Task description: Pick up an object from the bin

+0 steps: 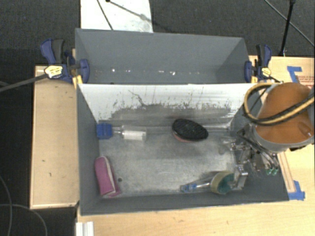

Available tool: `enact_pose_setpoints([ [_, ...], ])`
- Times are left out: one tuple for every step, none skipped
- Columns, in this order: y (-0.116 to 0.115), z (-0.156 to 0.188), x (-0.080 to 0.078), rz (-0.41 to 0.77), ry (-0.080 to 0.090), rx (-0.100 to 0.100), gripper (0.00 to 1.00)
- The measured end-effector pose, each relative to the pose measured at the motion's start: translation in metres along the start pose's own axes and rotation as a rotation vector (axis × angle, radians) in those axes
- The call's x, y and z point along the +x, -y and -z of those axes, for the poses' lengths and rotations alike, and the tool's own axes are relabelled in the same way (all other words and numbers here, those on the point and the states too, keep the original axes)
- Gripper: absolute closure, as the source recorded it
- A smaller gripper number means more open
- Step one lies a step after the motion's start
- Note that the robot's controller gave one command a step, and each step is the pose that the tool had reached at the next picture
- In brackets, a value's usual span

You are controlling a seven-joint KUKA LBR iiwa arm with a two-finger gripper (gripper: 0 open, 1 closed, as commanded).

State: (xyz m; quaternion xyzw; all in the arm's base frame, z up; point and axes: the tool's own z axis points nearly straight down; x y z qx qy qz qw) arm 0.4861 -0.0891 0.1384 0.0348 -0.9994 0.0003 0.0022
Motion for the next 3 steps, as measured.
enact_pose_setpoints([
  [0.034, -0.071, 0.001, -0.001, 0.0, -0.002, 0.0],
  [0.034, -0.066, -0.003, 0.005, 0.013, 0.002, 1.0],
  [0.036, 0.085, -0.012, -0.011, 0.014, 0.003, 1.0],
])
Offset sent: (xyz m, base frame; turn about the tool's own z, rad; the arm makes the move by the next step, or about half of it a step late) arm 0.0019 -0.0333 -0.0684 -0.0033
